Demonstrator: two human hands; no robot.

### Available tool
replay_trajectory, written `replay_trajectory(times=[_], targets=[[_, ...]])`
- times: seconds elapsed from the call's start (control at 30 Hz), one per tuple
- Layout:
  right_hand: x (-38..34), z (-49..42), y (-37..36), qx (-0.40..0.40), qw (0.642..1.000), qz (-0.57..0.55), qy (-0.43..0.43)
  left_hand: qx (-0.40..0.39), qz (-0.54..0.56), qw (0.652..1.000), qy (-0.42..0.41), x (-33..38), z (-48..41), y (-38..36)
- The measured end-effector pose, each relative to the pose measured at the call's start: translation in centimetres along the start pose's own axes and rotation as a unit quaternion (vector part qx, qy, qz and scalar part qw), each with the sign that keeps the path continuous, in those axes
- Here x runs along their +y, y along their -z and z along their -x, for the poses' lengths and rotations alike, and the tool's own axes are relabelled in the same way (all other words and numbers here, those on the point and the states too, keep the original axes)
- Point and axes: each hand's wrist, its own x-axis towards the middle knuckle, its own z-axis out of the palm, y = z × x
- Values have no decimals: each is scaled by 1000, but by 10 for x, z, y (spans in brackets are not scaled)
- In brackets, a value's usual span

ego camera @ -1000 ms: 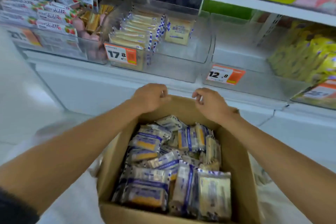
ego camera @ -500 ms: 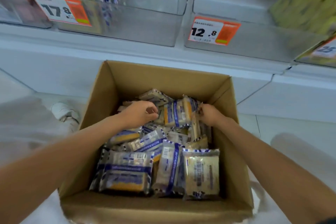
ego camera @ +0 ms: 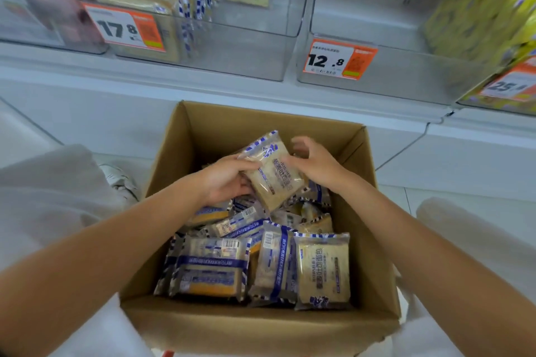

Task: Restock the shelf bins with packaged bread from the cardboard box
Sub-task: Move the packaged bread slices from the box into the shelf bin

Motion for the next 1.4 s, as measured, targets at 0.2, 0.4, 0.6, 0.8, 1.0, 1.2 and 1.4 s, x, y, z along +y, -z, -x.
replay_trajectory(times=[0.2,0.4,0.6,0.8,1.0,1.2,1.4], targets=[[-6,10,-8,-53,996,-2,67,-66,-182,978,75,11,14,8],[22,16,-3,-64,994,85,-11,119,-173,977,35,-2,-2,15],[63,18,-13,-200,962,167,-82,171,-115,978,38,-13,-5,26],[86,14,-9,-311,917,206,-142,190,-102,975,58,-25,-4,38],[85,9,6,-353,899,169,-194,184,-101,976,51,-22,-5,37],[79,9,9,-363,896,161,-200,183,-104,977,41,-22,-3,36],[66,0,8,-398,882,83,-238,198,-113,973,29,-19,0,35]])
